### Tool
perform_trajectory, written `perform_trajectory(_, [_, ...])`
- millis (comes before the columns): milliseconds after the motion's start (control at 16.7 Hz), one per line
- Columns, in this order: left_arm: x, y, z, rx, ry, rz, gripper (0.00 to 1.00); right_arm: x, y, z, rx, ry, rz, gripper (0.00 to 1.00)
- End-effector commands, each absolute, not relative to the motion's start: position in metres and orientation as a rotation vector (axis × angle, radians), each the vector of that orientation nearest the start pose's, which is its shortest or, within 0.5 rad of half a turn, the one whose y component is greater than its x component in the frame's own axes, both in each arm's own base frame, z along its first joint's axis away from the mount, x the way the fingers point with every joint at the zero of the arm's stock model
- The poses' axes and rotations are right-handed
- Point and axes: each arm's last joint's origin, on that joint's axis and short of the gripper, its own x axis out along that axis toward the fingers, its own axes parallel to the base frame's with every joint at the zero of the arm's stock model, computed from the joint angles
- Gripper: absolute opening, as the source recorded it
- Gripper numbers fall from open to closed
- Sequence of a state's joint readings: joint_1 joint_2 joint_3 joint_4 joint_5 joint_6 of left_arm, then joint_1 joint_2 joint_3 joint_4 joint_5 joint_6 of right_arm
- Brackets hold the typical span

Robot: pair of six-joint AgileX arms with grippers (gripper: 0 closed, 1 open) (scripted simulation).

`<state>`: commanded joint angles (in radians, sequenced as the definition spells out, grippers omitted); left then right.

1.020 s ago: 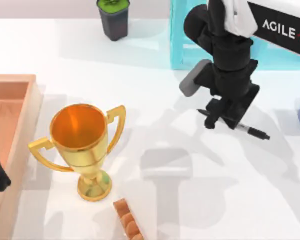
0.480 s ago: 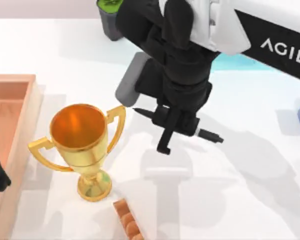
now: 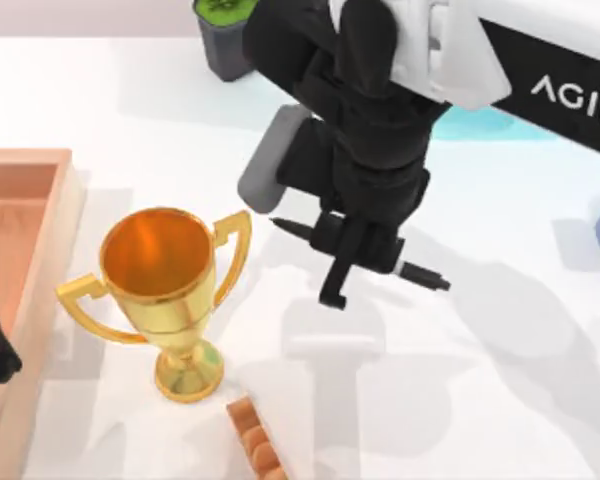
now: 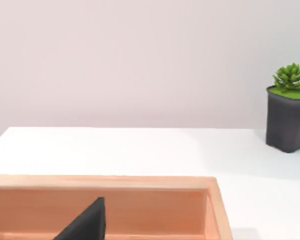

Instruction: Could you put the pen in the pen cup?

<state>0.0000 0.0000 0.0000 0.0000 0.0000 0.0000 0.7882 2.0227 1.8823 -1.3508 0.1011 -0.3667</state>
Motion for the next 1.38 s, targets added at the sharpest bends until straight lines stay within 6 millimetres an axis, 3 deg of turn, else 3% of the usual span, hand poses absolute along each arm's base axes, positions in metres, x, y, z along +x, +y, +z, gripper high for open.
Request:
perform_trajectory(120, [0.106,-0.001,0.16,0.0,0.0,0.0,1.0,0.293,0.266,0.258,-0.862,1.308,0.839,0.0])
perform_trajectory(300, [0.106,-0.001,0.16,0.0,0.0,0.0,1.0,0.326,0.22,0.242,-0.626,1.322,0.859,0.0])
perform_trajectory(540, [0.106,-0.001,0.16,0.0,0.0,0.0,1.0,0.371,0.132,0.208,-0.249,1.227,0.866,0.0])
perform_trajectory(720, [0.106,-0.001,0.16,0.0,0.0,0.0,1.0,0.389,0.052,0.185,-0.005,1.044,0.861,0.0])
perform_trajectory(900, [0.106,-0.001,0.16,0.0,0.0,0.0,1.0,0.389,-0.026,0.169,0.15,0.792,0.861,0.0])
perform_trajectory(1080, [0.106,-0.001,0.16,0.0,0.0,0.0,1.0,0.375,-0.089,0.164,0.194,0.521,0.885,0.0])
perform_trajectory(1260, [0.106,-0.001,0.16,0.0,0.0,0.0,1.0,0.356,-0.131,0.172,0.141,0.277,0.935,0.0])
perform_trajectory(1380, [0.106,-0.001,0.16,0.0,0.0,0.0,1.0,0.346,-0.146,0.182,0.073,0.149,0.977,0.0])
